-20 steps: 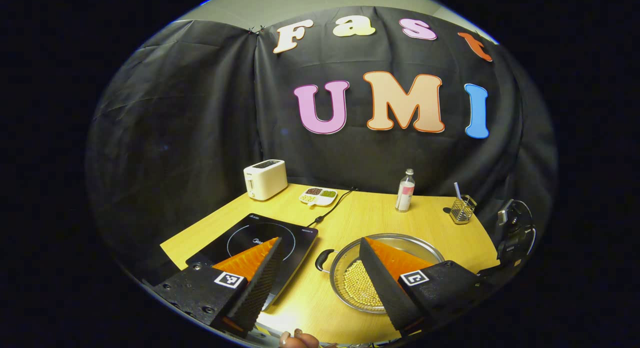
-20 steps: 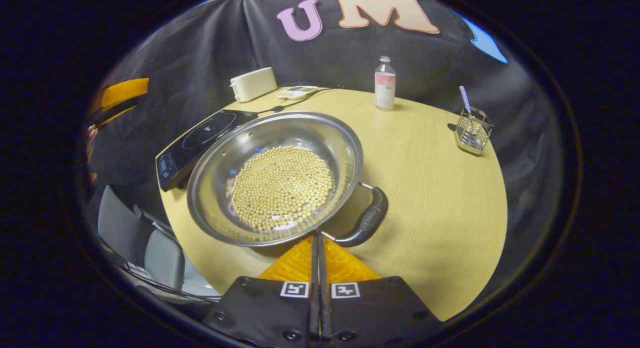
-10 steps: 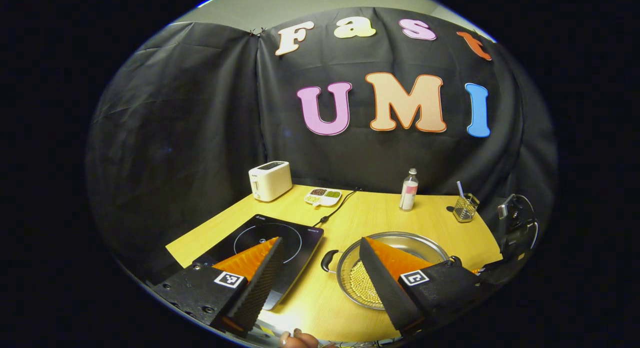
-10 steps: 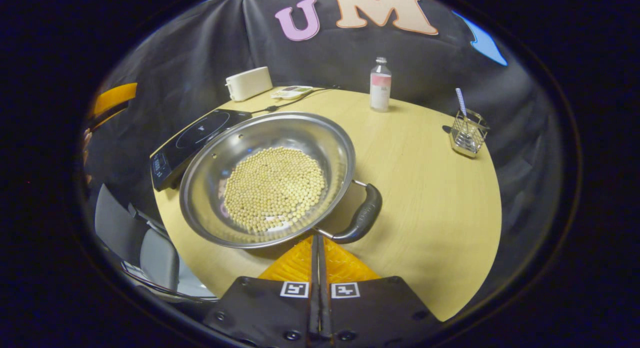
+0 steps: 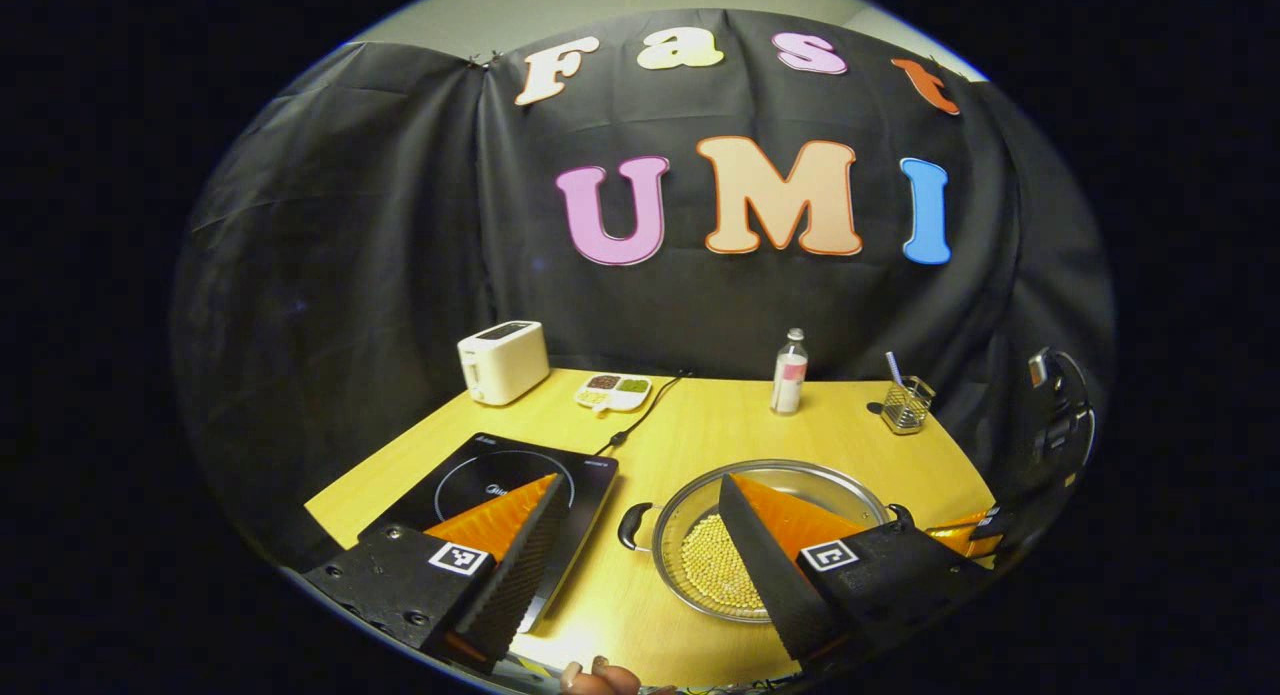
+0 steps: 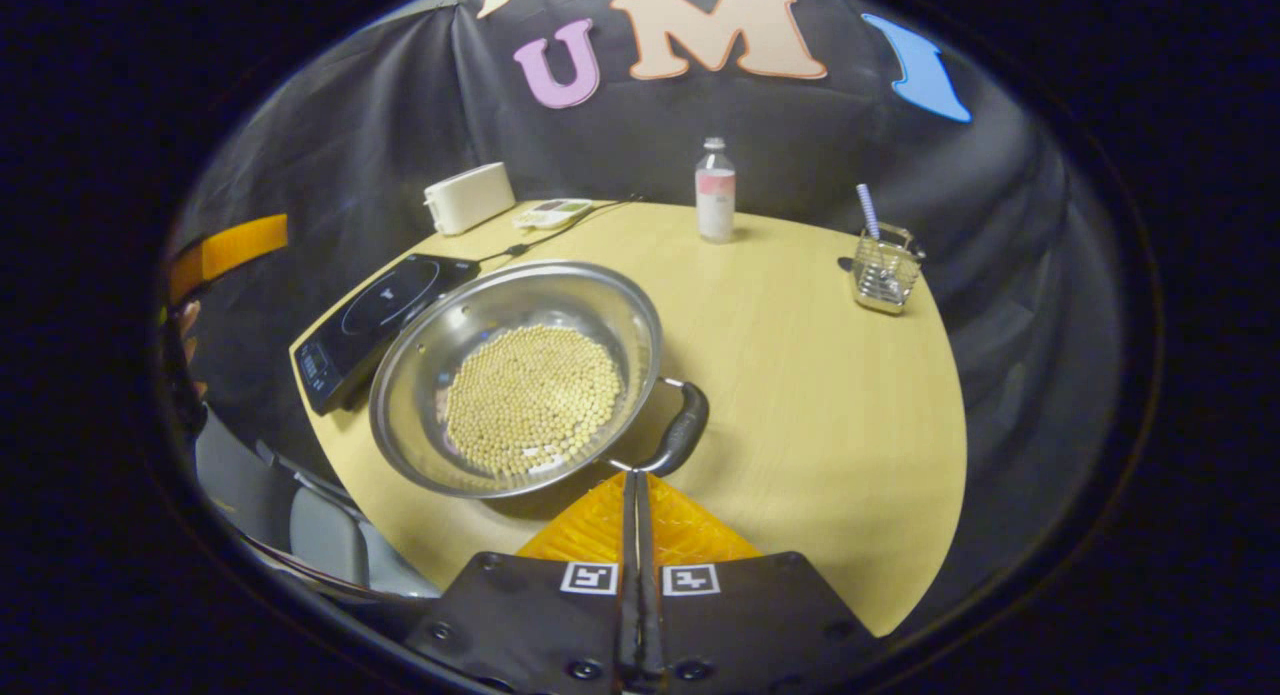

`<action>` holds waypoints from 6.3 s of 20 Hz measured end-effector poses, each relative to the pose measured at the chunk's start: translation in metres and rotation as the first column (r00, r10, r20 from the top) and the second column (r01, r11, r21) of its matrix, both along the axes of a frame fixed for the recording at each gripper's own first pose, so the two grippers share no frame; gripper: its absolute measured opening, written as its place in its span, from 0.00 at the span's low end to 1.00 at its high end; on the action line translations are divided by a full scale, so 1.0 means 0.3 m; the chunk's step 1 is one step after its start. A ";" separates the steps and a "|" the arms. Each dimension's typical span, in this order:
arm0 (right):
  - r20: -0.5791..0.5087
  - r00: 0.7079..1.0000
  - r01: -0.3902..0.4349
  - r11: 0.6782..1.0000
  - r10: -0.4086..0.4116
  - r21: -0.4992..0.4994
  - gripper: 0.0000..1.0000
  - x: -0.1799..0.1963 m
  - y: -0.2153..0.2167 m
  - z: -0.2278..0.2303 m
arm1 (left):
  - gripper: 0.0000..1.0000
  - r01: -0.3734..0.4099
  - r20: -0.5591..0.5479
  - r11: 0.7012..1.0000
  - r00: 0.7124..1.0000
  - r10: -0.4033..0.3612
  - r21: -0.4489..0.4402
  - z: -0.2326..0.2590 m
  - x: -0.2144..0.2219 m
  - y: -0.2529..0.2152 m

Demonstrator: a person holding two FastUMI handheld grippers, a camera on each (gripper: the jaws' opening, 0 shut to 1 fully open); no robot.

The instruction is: First push the handle of the pot to place it horizontally, then grasp the pot with both hands and set it on the induction cooktop.

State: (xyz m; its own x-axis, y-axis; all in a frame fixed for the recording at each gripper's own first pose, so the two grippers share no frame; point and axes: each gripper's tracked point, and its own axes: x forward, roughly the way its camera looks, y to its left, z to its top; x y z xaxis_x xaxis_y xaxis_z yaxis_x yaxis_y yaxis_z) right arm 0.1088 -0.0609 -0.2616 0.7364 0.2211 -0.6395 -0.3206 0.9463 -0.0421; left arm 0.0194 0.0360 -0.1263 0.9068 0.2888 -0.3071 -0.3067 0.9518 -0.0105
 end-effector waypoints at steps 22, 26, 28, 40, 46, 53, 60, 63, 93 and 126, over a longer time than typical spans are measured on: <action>-0.047 0.940 0.338 0.941 -0.337 0.004 0.96 0.157 0.038 -0.107 | 0.98 0.271 -0.264 0.944 0.912 -0.315 -0.189 -0.461 0.264 0.063; -0.095 0.937 0.338 0.941 -0.336 -0.001 1.00 0.180 0.032 -0.167 | 0.98 0.244 -0.311 0.944 0.900 -0.306 -0.224 -0.537 0.272 0.063; -0.103 0.935 0.339 0.941 -0.338 -0.013 1.00 0.188 0.020 -0.187 | 0.98 0.227 -0.329 0.945 0.896 -0.298 -0.236 -0.568 0.275 0.067; -0.148 0.926 0.354 0.935 -0.349 0.013 0.92 0.225 0.028 -0.245 | 0.98 0.207 -0.403 0.947 0.867 -0.294 -0.246 -0.665 0.287 0.064; -0.164 0.922 0.360 0.933 -0.351 0.029 0.67 0.229 0.041 -0.252 | 0.79 0.188 -0.422 0.957 0.866 -0.268 -0.221 -0.669 0.293 0.079; -0.164 0.920 0.366 0.930 -0.355 0.038 0.60 0.232 0.043 -0.247 | 0.74 0.185 -0.426 0.955 0.863 -0.271 -0.233 -0.668 0.292 0.075; -0.185 0.906 0.396 0.916 -0.380 0.059 0.61 0.238 0.041 -0.251 | 0.71 0.193 -0.427 0.952 0.860 -0.281 -0.238 -0.664 0.302 0.074; -0.180 0.905 0.401 0.914 -0.386 0.053 0.57 0.241 0.040 -0.249 | 0.69 0.186 -0.426 0.951 0.861 -0.278 -0.245 -0.662 0.302 0.074; -0.148 0.911 0.394 0.918 -0.384 0.042 0.47 0.164 0.362 -0.025 | 0.66 0.164 -0.414 0.954 0.872 -0.259 -0.253 -0.429 0.175 0.350; -0.219 0.926 0.332 0.940 -0.309 0.077 0.46 0.312 1.213 -0.159 | 0.65 0.060 -0.426 0.976 0.893 -0.146 -0.208 -0.497 0.069 1.185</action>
